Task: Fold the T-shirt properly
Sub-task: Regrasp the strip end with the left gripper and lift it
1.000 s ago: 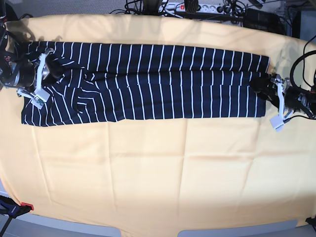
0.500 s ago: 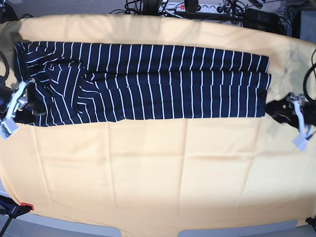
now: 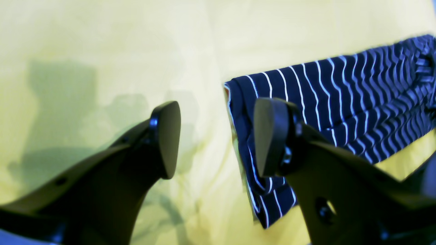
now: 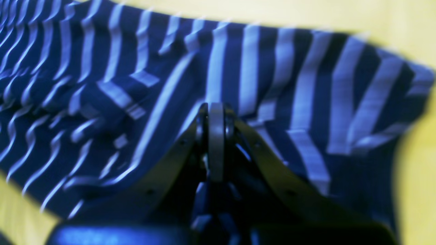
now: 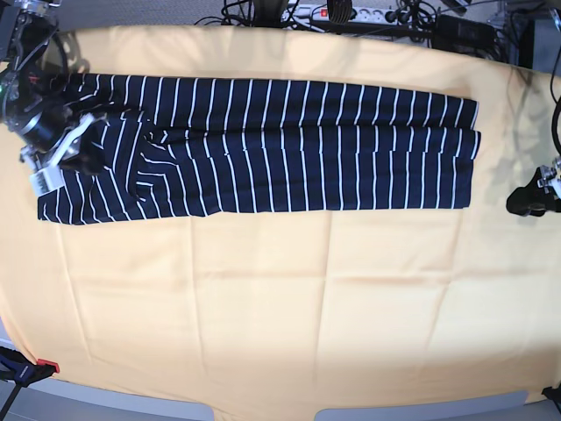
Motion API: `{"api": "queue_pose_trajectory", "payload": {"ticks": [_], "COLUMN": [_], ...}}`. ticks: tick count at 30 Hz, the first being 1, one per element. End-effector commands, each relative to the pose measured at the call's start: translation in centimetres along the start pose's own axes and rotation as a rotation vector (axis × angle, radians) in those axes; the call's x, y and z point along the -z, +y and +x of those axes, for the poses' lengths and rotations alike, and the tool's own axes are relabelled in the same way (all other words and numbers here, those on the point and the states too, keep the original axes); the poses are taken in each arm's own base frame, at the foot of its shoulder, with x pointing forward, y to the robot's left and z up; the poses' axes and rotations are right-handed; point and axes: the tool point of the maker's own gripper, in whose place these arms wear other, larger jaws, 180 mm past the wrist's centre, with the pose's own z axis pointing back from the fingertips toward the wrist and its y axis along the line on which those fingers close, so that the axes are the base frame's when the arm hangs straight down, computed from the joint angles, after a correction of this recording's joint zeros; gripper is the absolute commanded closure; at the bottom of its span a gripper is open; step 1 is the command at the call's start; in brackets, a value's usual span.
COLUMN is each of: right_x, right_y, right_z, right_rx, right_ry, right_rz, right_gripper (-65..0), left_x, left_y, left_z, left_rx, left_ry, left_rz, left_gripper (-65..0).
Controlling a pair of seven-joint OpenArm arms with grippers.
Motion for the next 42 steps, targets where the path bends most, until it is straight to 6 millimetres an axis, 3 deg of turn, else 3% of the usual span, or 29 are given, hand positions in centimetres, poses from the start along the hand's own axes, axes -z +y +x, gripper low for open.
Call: {"api": "queue_pose_trajectory", "payload": {"ticks": [1, 9, 17, 31, 33, 38, 39, 42], "right_x": [-0.3, 1.0, 0.9, 0.9, 0.9, 0.9, 0.9, 0.8], "right_y": [-0.6, -2.7, -2.5, -1.5, -1.5, -1.5, -1.5, -1.1], "right_z": [1.0, -3.9, -3.5, -2.6, -2.6, -2.6, -2.5, -1.8], "right_rx": [-0.021, 0.105, 0.101, 0.138, 0.138, 0.139, 0.139, 0.157], "right_ry": [-0.029, 0.061, 0.061, 0.017, 0.015, 0.017, 0.016, -0.017], "right_rz": [-0.015, -0.038, -0.03, 0.021, 0.021, 0.023, 0.023, 0.049], "right_gripper": [0.0, 0.0, 0.0, 0.0, 0.0, 0.0, 0.0, 0.0], "left_x": [-1.0, 1.7, 3.6, 6.0, 6.3, 6.4, 6.4, 6.4], "left_y": [-0.1, -1.3, -3.0, -6.7, -6.9, -6.9, -6.8, -6.7], "left_z": [1.5, -4.7, -9.6, -10.5, -10.6, -9.7, -9.5, -8.3], "left_rx": [0.018, -0.124, -0.225, -0.274, -0.282, -0.254, -0.247, -0.23], "left_ry": [-0.056, -0.018, 0.029, -0.034, -0.042, -0.079, -0.082, -0.101], "left_rz": [-0.002, -0.068, -0.123, -0.268, -0.275, -0.278, -0.275, -0.273], "left_gripper": [-36.0, -36.0, -36.0, -35.5, -28.8, -2.8, 0.0, 0.0]}}
